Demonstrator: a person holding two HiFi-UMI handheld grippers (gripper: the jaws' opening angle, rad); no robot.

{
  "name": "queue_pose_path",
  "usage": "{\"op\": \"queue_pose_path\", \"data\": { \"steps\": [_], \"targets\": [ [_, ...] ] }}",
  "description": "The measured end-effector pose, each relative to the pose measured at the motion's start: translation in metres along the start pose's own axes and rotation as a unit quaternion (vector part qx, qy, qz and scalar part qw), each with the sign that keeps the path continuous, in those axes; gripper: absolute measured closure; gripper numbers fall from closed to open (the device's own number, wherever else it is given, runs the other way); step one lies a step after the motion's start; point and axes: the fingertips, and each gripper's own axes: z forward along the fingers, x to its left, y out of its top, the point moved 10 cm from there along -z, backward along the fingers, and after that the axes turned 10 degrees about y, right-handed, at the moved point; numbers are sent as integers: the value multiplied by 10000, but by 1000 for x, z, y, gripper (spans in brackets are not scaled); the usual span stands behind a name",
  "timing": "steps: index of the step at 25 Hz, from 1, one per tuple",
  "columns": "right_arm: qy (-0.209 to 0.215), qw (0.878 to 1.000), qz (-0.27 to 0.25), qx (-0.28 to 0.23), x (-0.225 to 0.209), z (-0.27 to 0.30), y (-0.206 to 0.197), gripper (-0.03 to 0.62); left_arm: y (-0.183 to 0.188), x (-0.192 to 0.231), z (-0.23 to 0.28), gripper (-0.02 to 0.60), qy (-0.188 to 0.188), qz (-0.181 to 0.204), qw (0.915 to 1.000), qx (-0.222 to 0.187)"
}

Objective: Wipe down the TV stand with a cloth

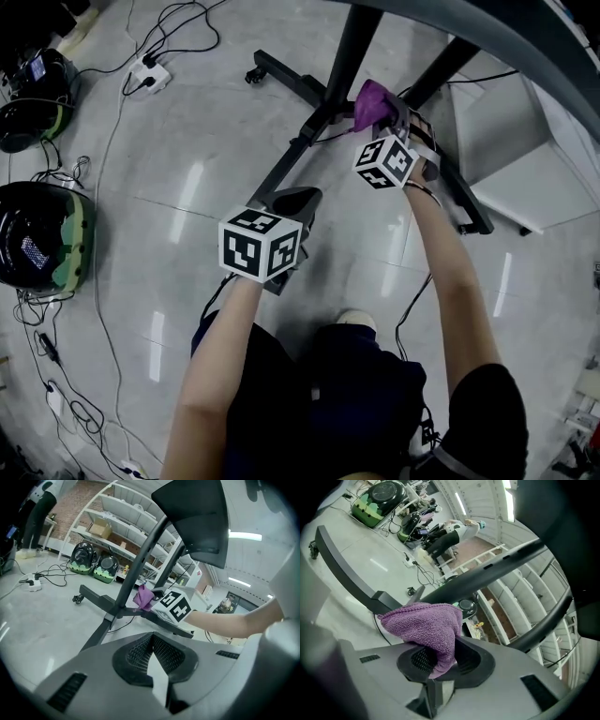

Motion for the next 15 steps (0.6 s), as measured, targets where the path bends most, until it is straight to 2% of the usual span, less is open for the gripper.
{"op": "queue_pose_path", "data": {
  "steps": [6, 11, 15],
  "targets": [
    [-567, 9977, 213, -289, -71, -29, 10, 497, 2, -15, 4, 575, -211, 73, 9997, -40],
    [-839, 9902, 830, -746, -126, -37, 34, 497, 7, -13, 2, 575, -82, 46, 9999, -64],
    [-1160, 9820, 1089, -1020, -160, -37, 51, 497, 8, -6, -3, 575, 23, 35, 9999, -92]
  ]
}}
